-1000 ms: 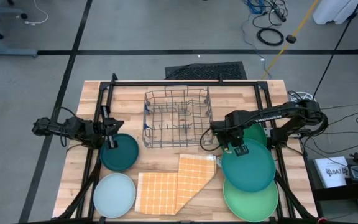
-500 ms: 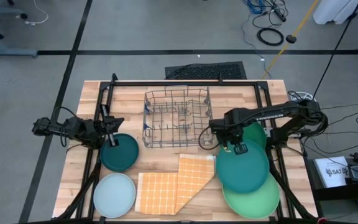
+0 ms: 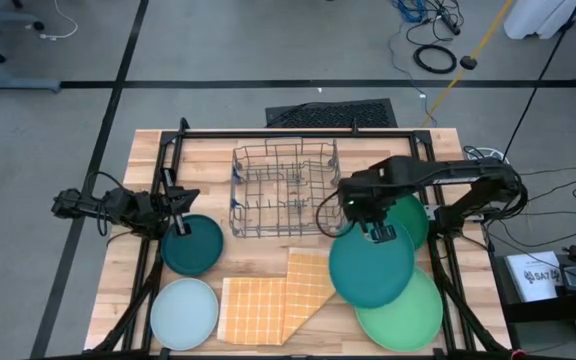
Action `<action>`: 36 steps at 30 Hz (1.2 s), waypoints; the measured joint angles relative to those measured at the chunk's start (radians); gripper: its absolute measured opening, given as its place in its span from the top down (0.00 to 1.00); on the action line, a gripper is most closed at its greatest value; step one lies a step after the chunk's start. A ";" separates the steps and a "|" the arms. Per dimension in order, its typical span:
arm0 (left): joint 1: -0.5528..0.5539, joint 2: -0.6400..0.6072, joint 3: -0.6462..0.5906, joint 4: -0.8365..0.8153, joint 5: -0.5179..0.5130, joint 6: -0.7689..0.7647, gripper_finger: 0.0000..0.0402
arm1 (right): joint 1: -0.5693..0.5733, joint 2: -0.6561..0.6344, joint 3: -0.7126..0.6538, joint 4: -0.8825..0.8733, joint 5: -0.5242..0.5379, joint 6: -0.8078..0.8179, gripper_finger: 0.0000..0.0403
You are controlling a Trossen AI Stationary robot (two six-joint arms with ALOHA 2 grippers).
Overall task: Sort dishes
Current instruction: Put the blue plate on the dish rack
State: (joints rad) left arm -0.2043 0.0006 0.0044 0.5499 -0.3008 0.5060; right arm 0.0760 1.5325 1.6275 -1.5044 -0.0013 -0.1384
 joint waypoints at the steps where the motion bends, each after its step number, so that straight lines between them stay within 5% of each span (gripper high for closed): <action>1: 0.000 0.000 0.000 0.005 0.000 0.000 0.98 | 0.010 0.000 0.037 -0.001 0.010 0.006 1.00; 10: 0.000 0.000 0.001 0.081 0.002 -0.001 0.98 | 0.081 -0.001 0.243 0.314 0.181 -0.089 1.00; 23: 0.000 0.000 0.003 0.056 0.008 -0.106 0.98 | 0.051 0.003 0.198 1.001 0.361 -0.583 1.00; 26: 0.000 0.002 0.003 0.055 0.000 -0.106 0.96 | -0.002 0.002 0.156 1.093 0.318 -0.650 1.00; 36: 0.000 0.006 0.003 0.006 -0.020 -0.134 0.80 | -0.299 0.005 -0.109 1.452 -0.081 -0.654 1.00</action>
State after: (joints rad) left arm -0.2043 0.0067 0.0078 0.5556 -0.3210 0.3720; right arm -0.2229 1.5370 1.5190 -0.0526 -0.0825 -0.7926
